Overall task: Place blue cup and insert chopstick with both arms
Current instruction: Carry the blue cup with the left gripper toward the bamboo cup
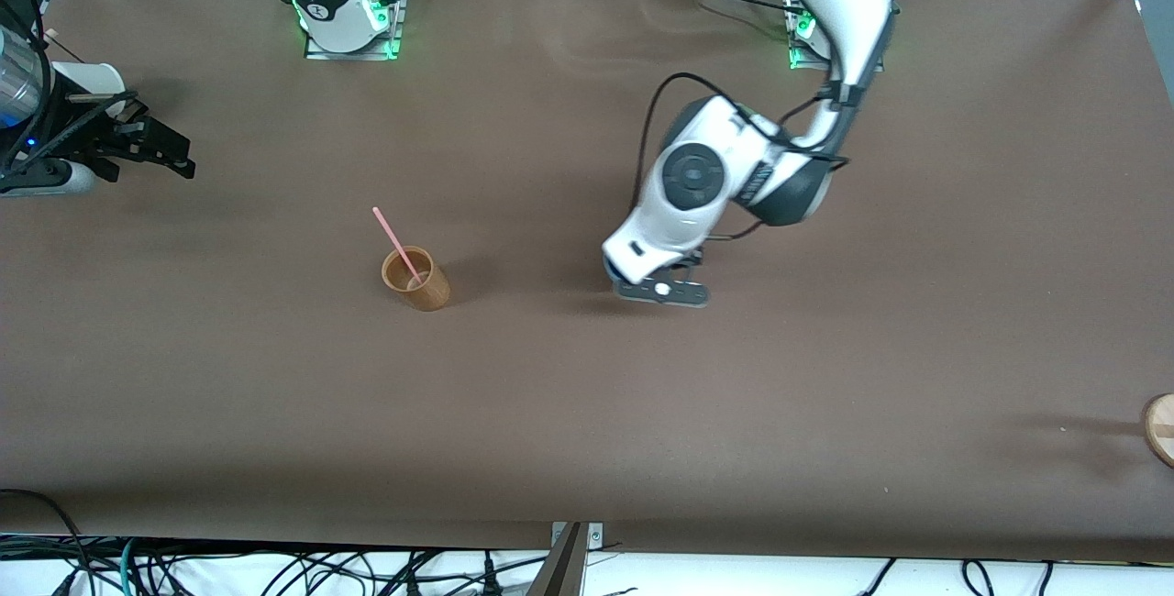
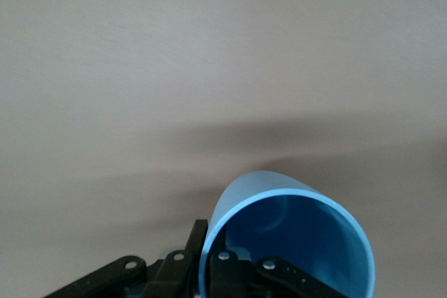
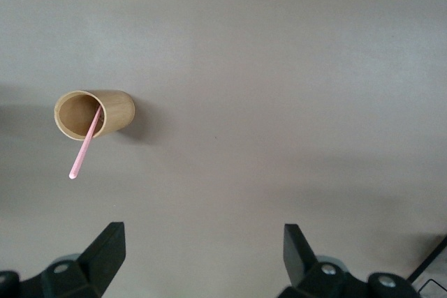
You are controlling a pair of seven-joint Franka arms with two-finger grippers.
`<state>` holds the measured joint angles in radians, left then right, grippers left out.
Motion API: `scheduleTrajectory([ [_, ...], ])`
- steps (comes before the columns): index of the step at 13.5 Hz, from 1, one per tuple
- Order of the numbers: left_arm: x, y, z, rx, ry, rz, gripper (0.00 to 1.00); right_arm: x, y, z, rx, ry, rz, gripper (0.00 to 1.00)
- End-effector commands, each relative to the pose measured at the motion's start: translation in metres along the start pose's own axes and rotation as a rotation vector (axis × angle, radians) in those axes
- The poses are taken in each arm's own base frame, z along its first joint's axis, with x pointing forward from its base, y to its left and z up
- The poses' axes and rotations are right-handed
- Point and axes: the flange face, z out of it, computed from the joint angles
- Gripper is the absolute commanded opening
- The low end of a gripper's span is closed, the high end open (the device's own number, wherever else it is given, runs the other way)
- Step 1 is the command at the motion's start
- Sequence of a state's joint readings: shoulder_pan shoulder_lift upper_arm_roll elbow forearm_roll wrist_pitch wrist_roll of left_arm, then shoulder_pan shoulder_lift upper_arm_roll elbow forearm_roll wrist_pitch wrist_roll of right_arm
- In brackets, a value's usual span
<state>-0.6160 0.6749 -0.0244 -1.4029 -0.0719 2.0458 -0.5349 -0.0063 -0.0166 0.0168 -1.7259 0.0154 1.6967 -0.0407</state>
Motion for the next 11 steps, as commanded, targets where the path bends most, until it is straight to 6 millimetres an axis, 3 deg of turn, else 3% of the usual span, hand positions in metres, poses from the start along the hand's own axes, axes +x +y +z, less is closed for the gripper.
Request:
scheduleTrajectory([
  [1, 0.003, 0.04, 0.013, -0.003, 0.009, -0.044, 0.0, 0.0, 0.002, -0.004, -0.008, -0.015, -0.008, 1.0],
  [6, -0.011, 0.073, 0.057, -0.01, 0.032, -0.102, 0.0, -0.002, 0.005, -0.004, -0.005, -0.026, 0.009, 1.0],
  [11, -0.012, 0.078, 0.08, -0.005, 0.057, -0.118, 0.0, 0.0, 0.001, 0.003, 0.003, -0.035, 0.008, 1.0],
])
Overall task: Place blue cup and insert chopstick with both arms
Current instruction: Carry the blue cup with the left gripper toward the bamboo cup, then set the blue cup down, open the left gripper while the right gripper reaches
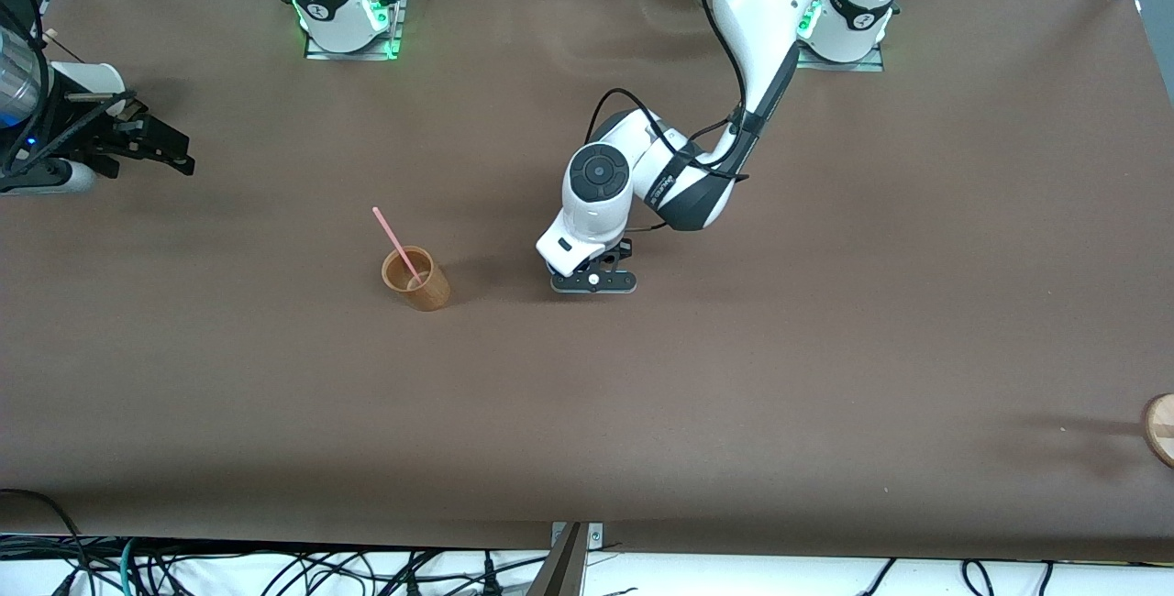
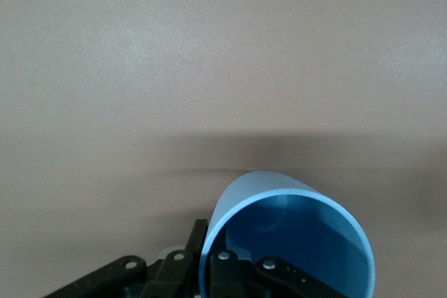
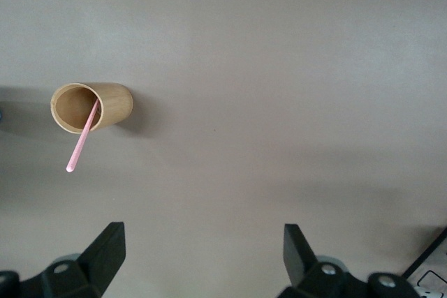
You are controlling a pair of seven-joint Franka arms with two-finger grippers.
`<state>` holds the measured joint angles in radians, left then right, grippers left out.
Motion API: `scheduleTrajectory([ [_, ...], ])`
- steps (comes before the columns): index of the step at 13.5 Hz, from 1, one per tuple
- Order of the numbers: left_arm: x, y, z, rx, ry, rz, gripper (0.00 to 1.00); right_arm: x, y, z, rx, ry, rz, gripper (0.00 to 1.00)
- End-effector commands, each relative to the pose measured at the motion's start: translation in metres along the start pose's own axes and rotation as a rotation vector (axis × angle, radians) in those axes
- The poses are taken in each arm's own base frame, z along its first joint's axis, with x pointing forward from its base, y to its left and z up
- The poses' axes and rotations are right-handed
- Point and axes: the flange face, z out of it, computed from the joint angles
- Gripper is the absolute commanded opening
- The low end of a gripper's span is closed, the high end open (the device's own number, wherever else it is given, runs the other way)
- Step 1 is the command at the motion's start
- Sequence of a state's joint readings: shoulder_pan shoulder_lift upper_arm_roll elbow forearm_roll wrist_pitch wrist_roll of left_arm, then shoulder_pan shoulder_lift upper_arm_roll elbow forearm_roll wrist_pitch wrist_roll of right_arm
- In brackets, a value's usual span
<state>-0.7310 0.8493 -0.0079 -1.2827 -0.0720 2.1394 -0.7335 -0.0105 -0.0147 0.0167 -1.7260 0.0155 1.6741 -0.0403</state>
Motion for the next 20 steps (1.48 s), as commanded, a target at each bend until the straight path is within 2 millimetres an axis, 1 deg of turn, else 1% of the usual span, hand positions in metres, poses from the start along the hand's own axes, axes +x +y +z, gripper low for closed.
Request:
scheduleTrajectory([
  [1, 0.005, 0.004, 0.012, 0.008, 0.026, -0.019, 0.01, 0.005, -0.003, 0.003, 0.004, -0.018, 0.001, 1.0],
  [2, 0.006, 0.004, 0.011, 0.006, 0.027, -0.026, 0.26, 0.004, -0.004, 0.002, -0.002, -0.017, -0.012, 1.0],
  [3, 0.007, 0.004, 0.008, 0.004, 0.029, -0.035, 0.55, 0.004, -0.003, 0.002, -0.005, -0.027, -0.012, 1.0],
  [4, 0.007, 0.004, 0.002, -0.001, 0.028, -0.037, 0.67, 0.005, -0.004, 0.004, 0.004, -0.032, -0.007, 1.0],
  [5, 0.007, 0.004, -0.006, -0.009, 0.028, -0.038, 0.86, 0.007, -0.004, 0.006, 0.008, -0.03, -0.011, 1.0],
  [6, 0.007, 0.005, -0.014, -0.016, 0.029, -0.038, 1.0, 0.01, -0.004, 0.01, 0.008, -0.035, -0.017, 1.0],
  [7, 0.005, 0.003, -0.015, -0.003, 0.004, -0.037, 1.0, 0.013, -0.015, 0.018, 0.007, -0.049, -0.038, 1.0],
  [8, 0.005, 0.004, -0.027, 0.002, -0.008, -0.035, 1.0, 0.015, -0.023, 0.02, 0.006, -0.052, -0.049, 1.0],
  [9, 0.008, 0.005, -0.04, -0.003, -0.021, -0.04, 1.0, 0.016, -0.027, 0.017, 0.006, -0.045, -0.054, 1.0],
  [11, 0.011, 0.005, -0.062, 0.001, -0.052, -0.038, 1.0, 0.021, -0.038, 0.017, 0.005, -0.044, -0.078, 1.0],
  [12, 0.014, 0.003, -0.079, 0.008, -0.059, -0.041, 1.0, 0.023, -0.052, 0.015, 0.002, -0.035, -0.102, 1.0],
  [13, 0.019, -0.004, -0.091, 0.022, -0.071, -0.048, 1.0, 0.03, -0.066, 0.019, 0.003, -0.04, -0.117, 1.0],
  [14, 0.026, -0.014, -0.111, 0.022, -0.071, -0.06, 1.0, 0.036, -0.077, 0.019, 0.005, -0.034, -0.133, 1.0],
  [15, 0.033, -0.025, -0.138, 0.011, -0.054, -0.073, 1.0, 0.04, -0.091, 0.021, 0.005, -0.035, -0.156, 1.0],
  [16, 0.037, -0.036, -0.164, -0.004, -0.033, -0.061, 1.0, 0.039, -0.104, 0.026, 0.005, -0.045, -0.177, 1.0],
  [18, 0.05, -0.068, -0.211, -0.028, -0.004, -0.061, 1.0, 0.047, -0.126, 0.056, 0.004, -0.09, -0.208, 1.0],
  [19, 0.054, -0.082, -0.235, -0.044, 0.017, -0.079, 1.0, 0.051, -0.139, 0.068, 0.008, -0.093, -0.226, 1.0],
  [20, 0.058, -0.105, -0.254, -0.047, 0.02, -0.105, 1.0, 0.055, -0.156, 0.087, 0.012, -0.103, -0.248, 1.0],
])
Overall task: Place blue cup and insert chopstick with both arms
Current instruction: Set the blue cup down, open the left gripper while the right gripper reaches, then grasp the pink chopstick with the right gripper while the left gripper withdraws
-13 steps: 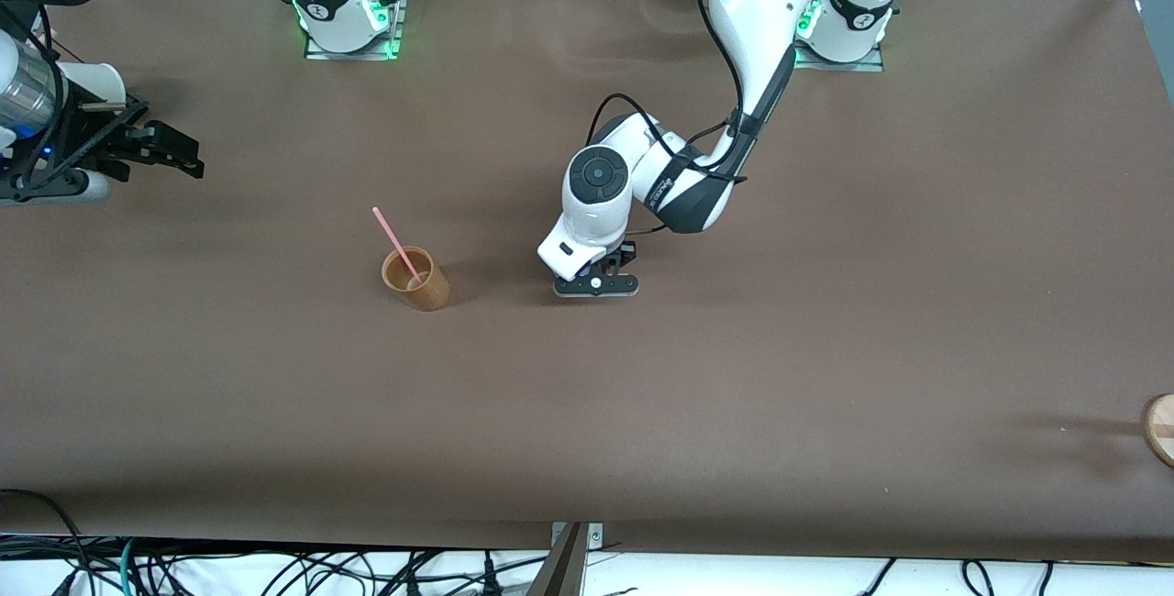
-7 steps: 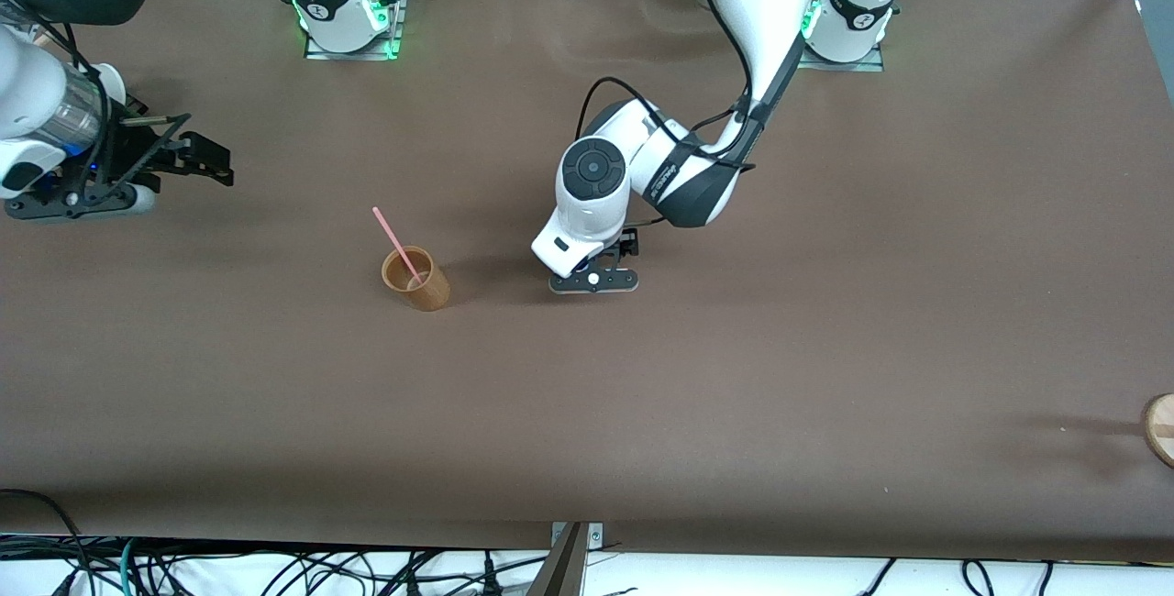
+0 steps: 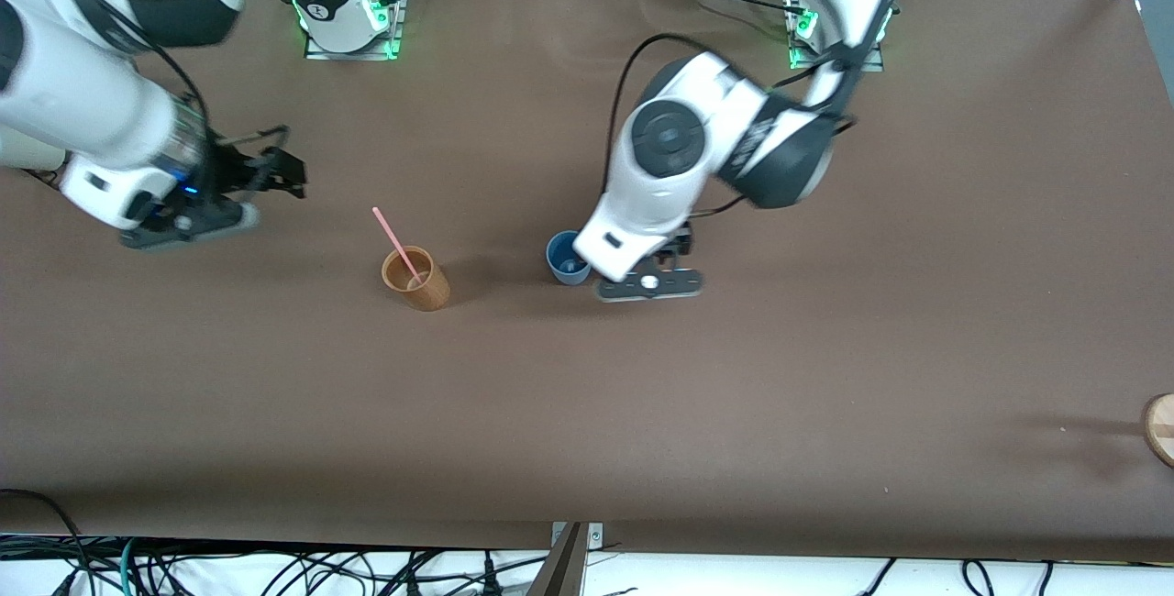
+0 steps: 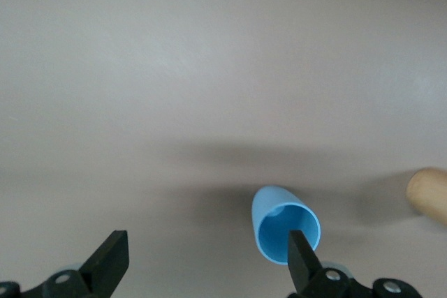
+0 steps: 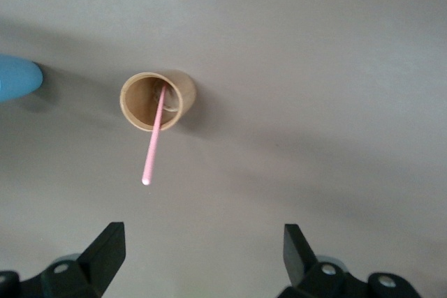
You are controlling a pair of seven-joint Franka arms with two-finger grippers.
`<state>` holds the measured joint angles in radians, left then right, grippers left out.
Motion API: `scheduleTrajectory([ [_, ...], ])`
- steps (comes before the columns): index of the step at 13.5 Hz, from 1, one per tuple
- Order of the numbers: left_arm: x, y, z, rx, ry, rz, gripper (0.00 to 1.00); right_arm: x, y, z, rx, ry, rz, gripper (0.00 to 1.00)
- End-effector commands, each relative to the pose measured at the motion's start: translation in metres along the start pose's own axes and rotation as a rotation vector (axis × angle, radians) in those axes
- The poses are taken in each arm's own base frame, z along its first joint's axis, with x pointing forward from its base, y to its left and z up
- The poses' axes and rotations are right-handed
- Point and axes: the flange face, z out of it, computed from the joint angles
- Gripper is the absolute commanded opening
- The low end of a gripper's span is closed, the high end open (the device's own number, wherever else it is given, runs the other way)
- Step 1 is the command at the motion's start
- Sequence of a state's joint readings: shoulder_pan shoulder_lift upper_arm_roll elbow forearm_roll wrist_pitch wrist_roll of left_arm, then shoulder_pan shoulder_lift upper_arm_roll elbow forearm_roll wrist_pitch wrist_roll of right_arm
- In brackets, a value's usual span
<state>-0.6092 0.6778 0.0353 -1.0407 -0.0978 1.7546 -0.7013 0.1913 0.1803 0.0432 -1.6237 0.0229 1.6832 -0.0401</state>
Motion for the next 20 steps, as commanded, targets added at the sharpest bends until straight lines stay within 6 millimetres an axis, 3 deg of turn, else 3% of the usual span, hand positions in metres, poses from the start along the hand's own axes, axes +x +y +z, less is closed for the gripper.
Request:
scheduleTrajectory([
  [1, 0.01, -0.053, -0.059, -0.03, -0.005, -0.025, 1.0, 0.028, -0.031, 0.038, 0.01, -0.019, -0.043, 0.99],
  [2, 0.014, -0.074, -0.078, -0.037, -0.001, -0.027, 1.0, 0.038, -0.038, 0.056, 0.011, -0.015, -0.052, 0.97],
  [3, 0.017, -0.099, -0.093, -0.031, -0.009, -0.019, 1.0, 0.046, -0.046, 0.07, 0.012, -0.012, -0.061, 0.83],
  [6, 0.031, -0.184, -0.138, -0.014, -0.053, 0.047, 1.0, 0.052, -0.052, 0.126, 0.013, -0.098, -0.056, 0.74],
  [8, 0.037, -0.243, -0.163, -0.019, -0.058, 0.046, 1.0, 0.05, -0.057, 0.154, 0.011, -0.131, -0.063, 0.68],
  [9, 0.037, -0.263, -0.174, -0.021, -0.055, 0.044, 1.0, 0.047, -0.063, 0.165, 0.009, -0.145, -0.073, 0.65],
  [10, 0.037, -0.283, -0.182, -0.021, -0.059, 0.047, 1.0, 0.046, -0.068, 0.169, 0.008, -0.144, -0.081, 0.64],
  [11, 0.038, -0.3, -0.187, -0.021, -0.062, 0.052, 1.0, 0.045, -0.074, 0.171, 0.006, -0.146, -0.09, 0.55],
  [15, 0.032, -0.373, -0.199, -0.025, -0.083, 0.06, 1.0, 0.044, -0.076, 0.176, 0.004, -0.16, -0.093, 0.47],
  [17, 0.025, -0.4, -0.212, -0.033, -0.061, 0.095, 1.0, 0.04, -0.075, 0.187, 0.002, -0.181, -0.099, 0.47],
  [18, 0.018, -0.404, -0.222, -0.025, -0.049, 0.111, 1.0, 0.04, -0.075, 0.19, 0.004, -0.186, -0.103, 0.45],
  [19, 0.012, -0.407, -0.22, -0.015, -0.062, 0.115, 1.0, 0.041, -0.073, 0.191, 0.004, -0.184, -0.103, 0.35],
  [20, 0.01, -0.409, -0.215, -0.01, -0.075, 0.119, 1.0, 0.043, -0.074, 0.19, 0.005, -0.175, -0.103, 0.15],
])
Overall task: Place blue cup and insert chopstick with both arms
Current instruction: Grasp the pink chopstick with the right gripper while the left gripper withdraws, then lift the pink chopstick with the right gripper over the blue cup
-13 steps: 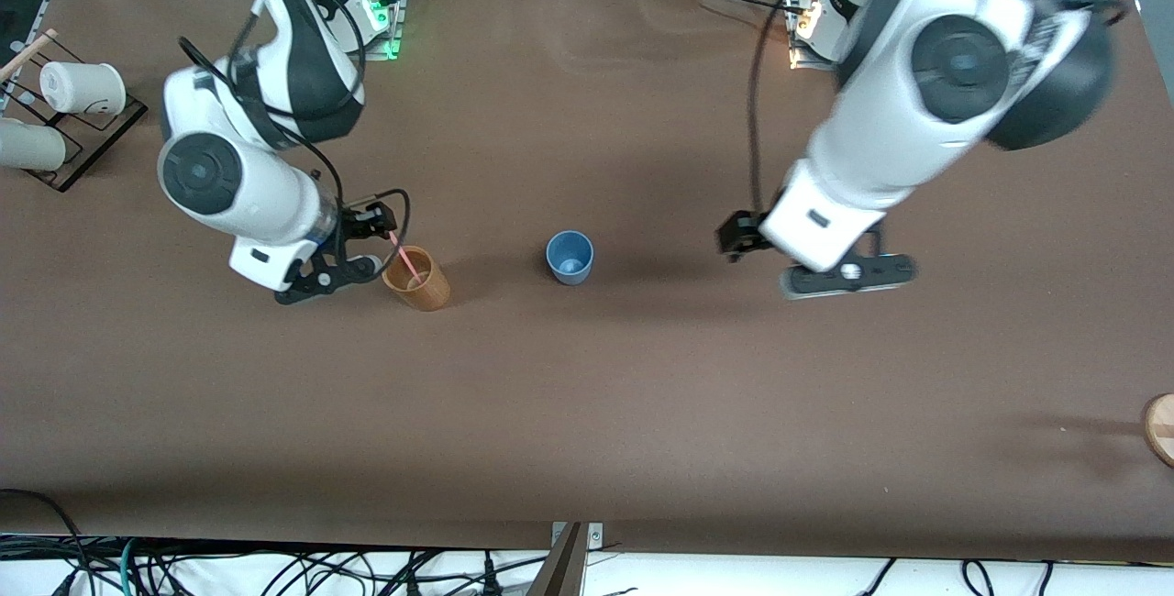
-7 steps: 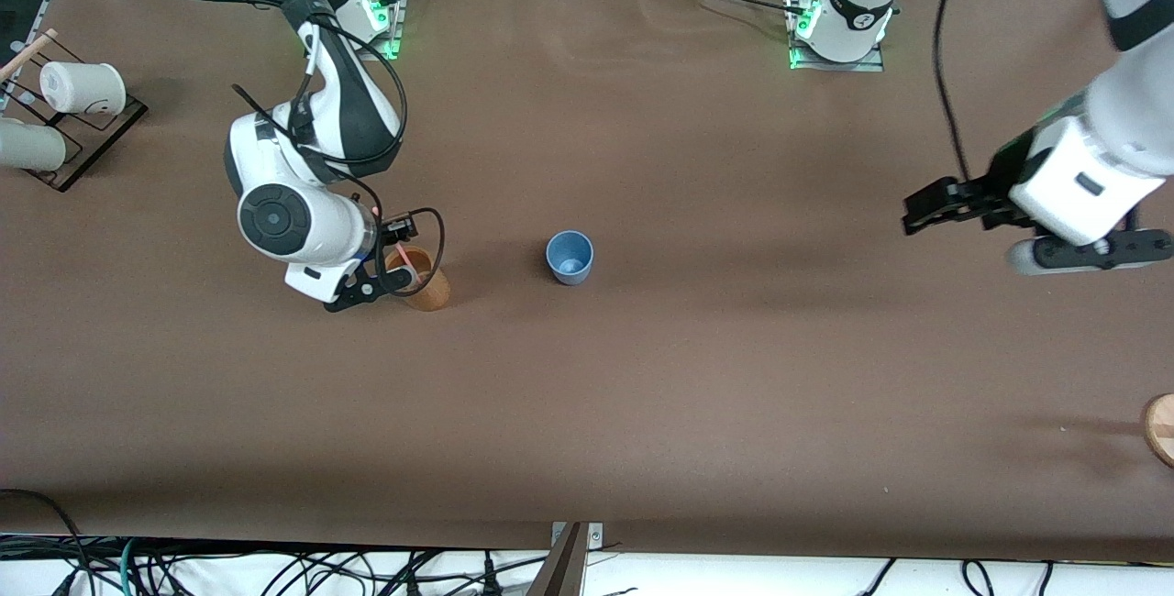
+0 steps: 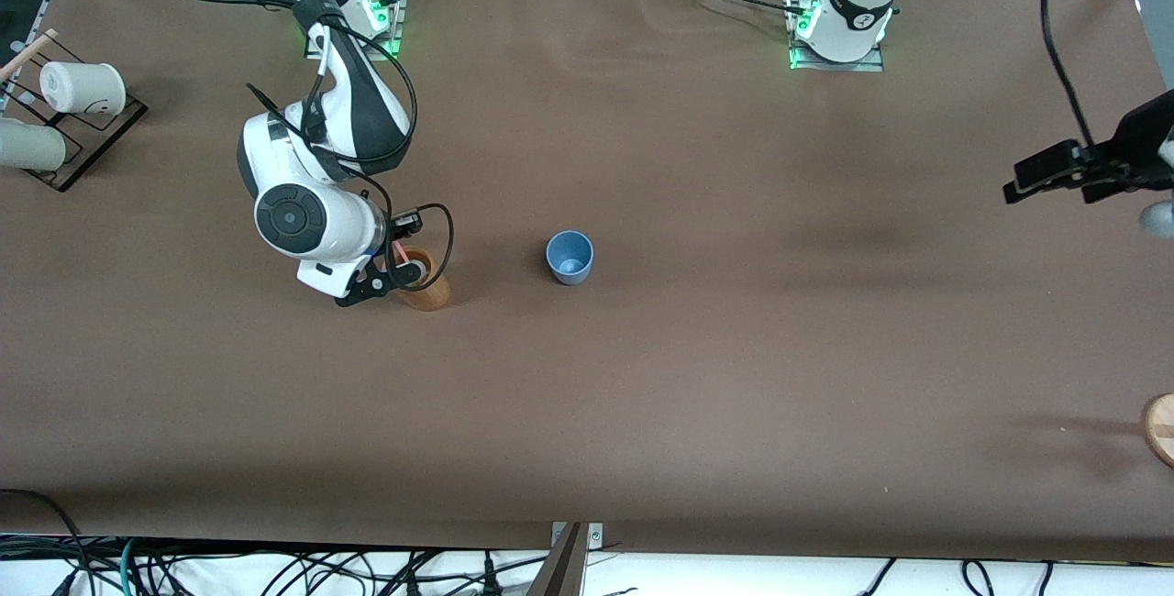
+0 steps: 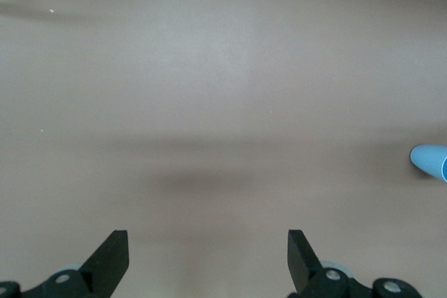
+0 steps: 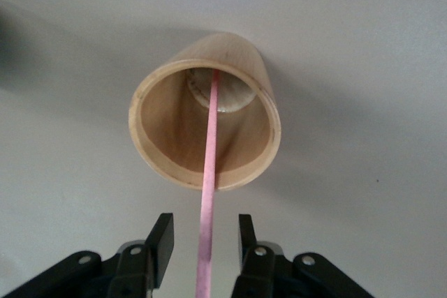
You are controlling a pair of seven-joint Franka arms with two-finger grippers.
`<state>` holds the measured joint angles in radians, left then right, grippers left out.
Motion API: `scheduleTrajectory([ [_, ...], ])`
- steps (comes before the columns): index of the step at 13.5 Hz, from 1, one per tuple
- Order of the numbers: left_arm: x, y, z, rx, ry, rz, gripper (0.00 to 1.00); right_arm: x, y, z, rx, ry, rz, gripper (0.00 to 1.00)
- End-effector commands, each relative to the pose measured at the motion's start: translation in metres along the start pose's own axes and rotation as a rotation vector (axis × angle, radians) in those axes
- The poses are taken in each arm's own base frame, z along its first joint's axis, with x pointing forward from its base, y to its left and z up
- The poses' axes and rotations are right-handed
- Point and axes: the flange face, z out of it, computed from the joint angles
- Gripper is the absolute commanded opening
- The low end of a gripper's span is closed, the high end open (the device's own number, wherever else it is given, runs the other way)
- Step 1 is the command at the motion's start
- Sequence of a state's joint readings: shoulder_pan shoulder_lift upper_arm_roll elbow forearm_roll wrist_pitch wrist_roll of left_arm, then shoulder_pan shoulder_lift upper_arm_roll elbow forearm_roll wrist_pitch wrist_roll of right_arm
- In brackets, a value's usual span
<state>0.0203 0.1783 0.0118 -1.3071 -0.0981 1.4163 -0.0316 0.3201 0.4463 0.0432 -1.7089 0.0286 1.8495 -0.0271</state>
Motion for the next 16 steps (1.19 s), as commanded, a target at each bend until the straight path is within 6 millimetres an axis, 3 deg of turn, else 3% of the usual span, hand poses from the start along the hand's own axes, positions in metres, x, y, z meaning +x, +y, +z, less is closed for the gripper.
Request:
scheduleTrajectory([
  [1, -0.02, 0.002, 0.005, -0.001, -0.023, 0.053, 1.0, -0.001, -0.001, -0.006, 0.008, 0.024, -0.002, 0.02],
  [4, -0.021, -0.001, 0.008, 0.021, -0.036, 0.104, 1.0, -0.004, -0.002, -0.018, 0.007, 0.043, -0.002, 0.0],
  [7, -0.025, 0.012, 0.007, 0.099, -0.043, 0.214, 1.0, -0.005, -0.001, -0.023, 0.009, 0.045, -0.002, 0.0],
  [9, -0.038, 0.034, 0.011, 0.105, -0.057, 0.244, 1.0, -0.013, -0.002, -0.052, 0.007, 0.065, 0.0, 0.0],
  [12, -0.041, 0.04, 0.016, 0.105, -0.065, 0.254, 1.0, -0.028, -0.01, -0.095, 0.03, 0.006, 0.001, 0.0],
  [15, -0.035, 0.047, 0.023, 0.101, -0.077, 0.267, 1.0, -0.04, -0.017, -0.123, 0.068, -0.051, 0.051, 0.0],
  [16, -0.031, 0.045, 0.028, 0.095, -0.086, 0.262, 1.0, -0.045, -0.029, -0.132, 0.102, -0.07, 0.064, 0.0],
])
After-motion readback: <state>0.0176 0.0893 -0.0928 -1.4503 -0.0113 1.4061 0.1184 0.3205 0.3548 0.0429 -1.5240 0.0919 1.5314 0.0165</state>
